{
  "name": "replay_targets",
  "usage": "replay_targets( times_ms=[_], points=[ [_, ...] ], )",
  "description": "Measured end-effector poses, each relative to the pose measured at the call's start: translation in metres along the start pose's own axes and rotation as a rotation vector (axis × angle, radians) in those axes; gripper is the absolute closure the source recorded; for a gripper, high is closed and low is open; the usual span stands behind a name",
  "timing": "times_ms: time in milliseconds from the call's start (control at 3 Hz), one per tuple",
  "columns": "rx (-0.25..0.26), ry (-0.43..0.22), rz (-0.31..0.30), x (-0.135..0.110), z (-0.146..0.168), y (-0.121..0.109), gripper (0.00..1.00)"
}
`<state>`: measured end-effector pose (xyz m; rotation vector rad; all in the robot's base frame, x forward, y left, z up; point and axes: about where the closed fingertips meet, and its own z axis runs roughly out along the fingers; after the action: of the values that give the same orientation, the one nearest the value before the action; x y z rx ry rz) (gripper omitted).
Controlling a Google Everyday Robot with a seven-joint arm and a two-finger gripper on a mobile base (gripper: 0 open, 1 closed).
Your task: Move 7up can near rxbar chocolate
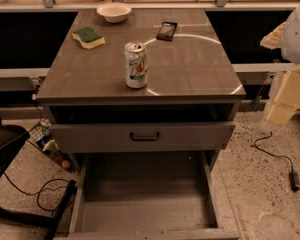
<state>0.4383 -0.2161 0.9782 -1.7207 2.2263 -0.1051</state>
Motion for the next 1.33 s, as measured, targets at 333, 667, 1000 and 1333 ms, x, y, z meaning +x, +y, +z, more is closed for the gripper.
replay_targets(
  times_ms=[333, 667, 1000, 1333],
  points=[
    [0.01, -0.008, 0.005, 0.0, -0.002, -0.002, 0.0],
    [0.03, -0.026, 0.017, -0.001, -0.006, -0.006, 0.0],
    [0.055, -0.133, 0.061, 0.011, 0.006, -0.017, 0.0],
    [0.132, -0.363, 0.099, 0.001, 0.015, -0.046, 0.0]
  ],
)
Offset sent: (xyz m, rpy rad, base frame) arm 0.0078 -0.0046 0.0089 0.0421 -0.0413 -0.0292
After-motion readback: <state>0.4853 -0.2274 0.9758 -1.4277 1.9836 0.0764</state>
